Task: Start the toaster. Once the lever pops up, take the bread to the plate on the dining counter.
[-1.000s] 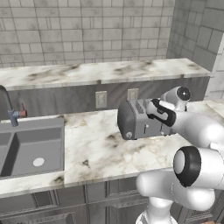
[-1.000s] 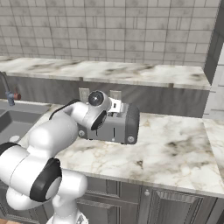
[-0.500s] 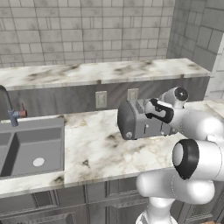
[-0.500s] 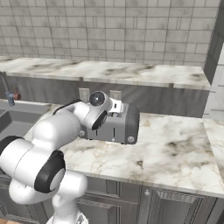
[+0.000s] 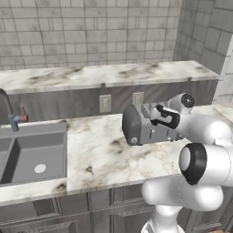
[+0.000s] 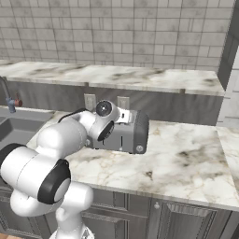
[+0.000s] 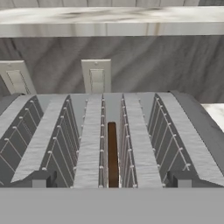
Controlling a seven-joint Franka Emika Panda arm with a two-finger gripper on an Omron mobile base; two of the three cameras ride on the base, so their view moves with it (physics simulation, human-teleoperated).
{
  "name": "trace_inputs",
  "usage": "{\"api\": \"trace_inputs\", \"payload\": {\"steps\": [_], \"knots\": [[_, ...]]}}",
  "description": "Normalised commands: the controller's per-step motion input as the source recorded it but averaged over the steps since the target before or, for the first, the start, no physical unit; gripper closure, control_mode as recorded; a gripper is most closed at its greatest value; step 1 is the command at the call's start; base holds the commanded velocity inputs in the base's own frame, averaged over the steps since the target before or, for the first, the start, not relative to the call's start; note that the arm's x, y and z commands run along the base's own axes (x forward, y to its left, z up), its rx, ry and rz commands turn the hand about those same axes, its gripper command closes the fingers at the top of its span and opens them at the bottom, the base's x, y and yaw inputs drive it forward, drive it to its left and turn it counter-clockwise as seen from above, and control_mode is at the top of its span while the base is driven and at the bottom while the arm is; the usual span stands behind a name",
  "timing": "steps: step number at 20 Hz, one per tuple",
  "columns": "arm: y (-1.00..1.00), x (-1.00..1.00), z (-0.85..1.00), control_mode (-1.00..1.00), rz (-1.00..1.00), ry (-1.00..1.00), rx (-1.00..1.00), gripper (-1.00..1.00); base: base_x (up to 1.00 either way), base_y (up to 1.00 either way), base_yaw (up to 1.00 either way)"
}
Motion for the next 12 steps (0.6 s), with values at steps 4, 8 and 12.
{"api": "trace_inputs", "payload": {"steps": [4, 8, 12], "knots": [[0.0, 0.0, -0.08, -1.0, 0.0, 0.0, 0.0, -1.0, 0.0, 0.0, 0.0], [0.0, 0.0, -0.01, -1.0, 0.0, 0.0, 0.0, -1.0, 0.0, 0.0, 0.0], [0.0, 0.0, -0.01, -1.0, 0.0, 0.0, 0.0, -1.0, 0.0, 0.0, 0.0]]}}
